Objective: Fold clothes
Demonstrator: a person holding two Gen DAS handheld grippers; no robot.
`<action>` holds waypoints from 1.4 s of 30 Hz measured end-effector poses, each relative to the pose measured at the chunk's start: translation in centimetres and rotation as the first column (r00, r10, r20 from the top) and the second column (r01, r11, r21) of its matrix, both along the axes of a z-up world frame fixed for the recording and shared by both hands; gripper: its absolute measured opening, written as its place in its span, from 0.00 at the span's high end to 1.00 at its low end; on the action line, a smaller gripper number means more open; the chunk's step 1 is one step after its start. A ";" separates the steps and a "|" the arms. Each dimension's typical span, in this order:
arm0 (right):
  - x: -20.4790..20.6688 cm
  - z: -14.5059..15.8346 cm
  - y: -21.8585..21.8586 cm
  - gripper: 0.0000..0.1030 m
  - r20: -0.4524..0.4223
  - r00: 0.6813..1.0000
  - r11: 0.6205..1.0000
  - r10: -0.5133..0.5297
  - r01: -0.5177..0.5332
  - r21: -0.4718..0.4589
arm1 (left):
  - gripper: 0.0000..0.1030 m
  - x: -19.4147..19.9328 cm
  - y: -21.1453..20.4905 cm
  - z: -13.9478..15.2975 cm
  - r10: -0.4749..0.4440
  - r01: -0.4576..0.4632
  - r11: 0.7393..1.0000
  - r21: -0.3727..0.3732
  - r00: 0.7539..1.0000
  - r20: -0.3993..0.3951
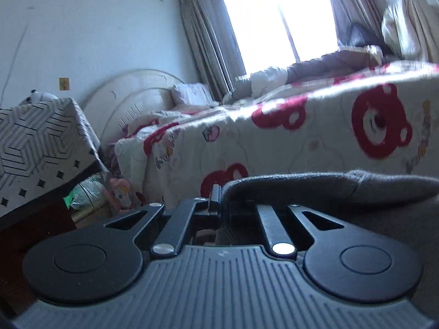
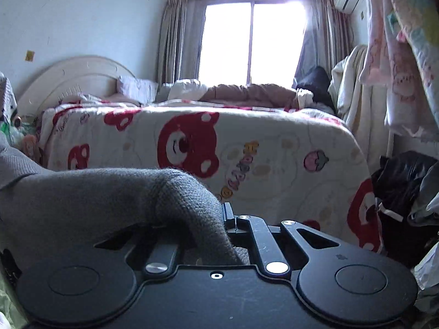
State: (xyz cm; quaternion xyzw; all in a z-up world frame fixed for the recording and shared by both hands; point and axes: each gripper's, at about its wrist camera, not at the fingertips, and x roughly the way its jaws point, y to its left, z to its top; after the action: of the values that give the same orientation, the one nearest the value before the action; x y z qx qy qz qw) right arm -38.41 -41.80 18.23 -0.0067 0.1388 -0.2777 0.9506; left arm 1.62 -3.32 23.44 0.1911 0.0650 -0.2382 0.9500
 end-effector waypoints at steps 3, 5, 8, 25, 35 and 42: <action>5.4 -2.7 -4.0 0.92 -0.081 0.996 0.999 -0.031 0.030 -0.012 | 0.95 5.2 -4.9 -4.6 0.015 -0.010 0.993 0.116 0.999 -0.050; 9.6 -4.6 -7.6 0.89 -0.121 0.991 0.997 -0.055 0.060 0.039 | 0.94 7.9 -8.1 -7.1 0.021 -0.017 0.991 0.129 0.999 -0.029; 16.0 -10.1 -11.9 0.61 -0.261 0.954 0.987 -0.146 0.158 0.025 | 0.61 11.0 -12.9 -11.8 0.016 0.000 0.991 0.135 0.994 -0.112; 6.6 -33.4 -4.8 0.53 -0.159 0.986 0.783 0.053 0.057 0.619 | 0.37 0.2 -6.2 -35.0 -0.032 0.072 0.997 0.019 0.641 -0.767; 0.6 -35.0 -0.5 0.40 -0.141 0.989 0.738 0.046 0.061 0.672 | 0.36 -3.5 -8.4 -33.5 0.007 0.098 0.991 0.087 0.625 -0.781; -1.1 -37.5 -2.7 0.40 -0.126 0.990 0.641 -0.069 0.141 0.755 | 0.36 -3.5 -7.7 -34.2 0.047 0.045 0.995 0.092 0.593 -0.804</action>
State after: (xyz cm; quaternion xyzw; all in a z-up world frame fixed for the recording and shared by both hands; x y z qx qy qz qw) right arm -39.49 -44.48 -19.29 0.3893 0.2831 -0.2478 0.8407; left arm -1.85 -11.01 -10.75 0.1114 0.4987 -0.2943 0.8076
